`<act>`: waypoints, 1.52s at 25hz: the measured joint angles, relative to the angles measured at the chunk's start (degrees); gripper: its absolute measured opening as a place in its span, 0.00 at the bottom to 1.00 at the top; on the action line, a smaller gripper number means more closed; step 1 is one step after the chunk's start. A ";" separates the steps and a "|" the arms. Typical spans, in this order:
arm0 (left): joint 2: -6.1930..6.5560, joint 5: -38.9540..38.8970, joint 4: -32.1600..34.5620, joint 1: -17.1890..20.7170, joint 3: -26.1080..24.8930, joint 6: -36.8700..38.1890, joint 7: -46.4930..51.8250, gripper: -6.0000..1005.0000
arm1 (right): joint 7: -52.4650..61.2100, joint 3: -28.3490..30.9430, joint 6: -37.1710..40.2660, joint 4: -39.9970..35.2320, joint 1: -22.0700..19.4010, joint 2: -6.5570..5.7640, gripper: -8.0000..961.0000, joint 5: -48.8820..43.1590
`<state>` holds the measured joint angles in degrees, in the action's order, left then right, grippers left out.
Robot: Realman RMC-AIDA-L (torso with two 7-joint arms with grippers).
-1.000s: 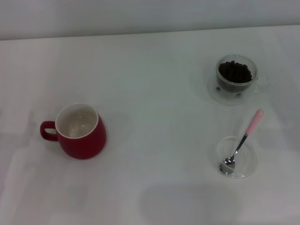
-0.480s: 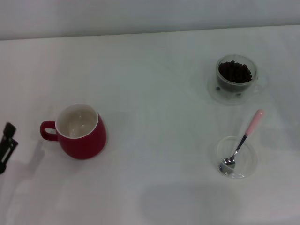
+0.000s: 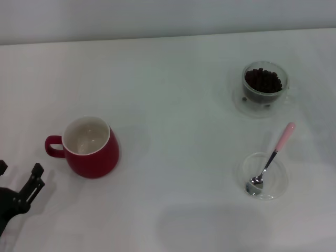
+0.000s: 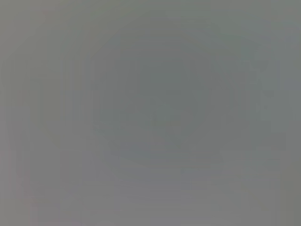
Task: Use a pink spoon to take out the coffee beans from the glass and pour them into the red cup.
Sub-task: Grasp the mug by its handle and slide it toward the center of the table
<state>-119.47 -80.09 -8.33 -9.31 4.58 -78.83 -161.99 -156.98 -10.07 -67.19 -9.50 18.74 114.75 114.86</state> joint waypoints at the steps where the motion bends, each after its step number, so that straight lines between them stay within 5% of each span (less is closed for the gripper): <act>1: 0.00 0.01 0.00 -0.16 -0.01 0.41 0.00 0.87 | 0.00 -0.08 -0.04 0.01 0.01 0.01 0.80 0.00; 28: 0.42 0.22 1.32 -10.07 -0.02 9.76 0.15 0.87 | 0.53 -0.92 -3.20 1.67 -0.30 0.11 0.80 -0.08; 38: 0.11 2.54 1.30 -10.36 0.00 10.16 0.12 0.81 | 0.53 -0.92 -3.53 2.04 -0.19 0.12 0.80 -0.08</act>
<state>-119.36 -77.56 -7.03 -19.67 4.57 -68.67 -161.87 -156.44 -10.99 -70.72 -7.45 18.55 114.87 114.78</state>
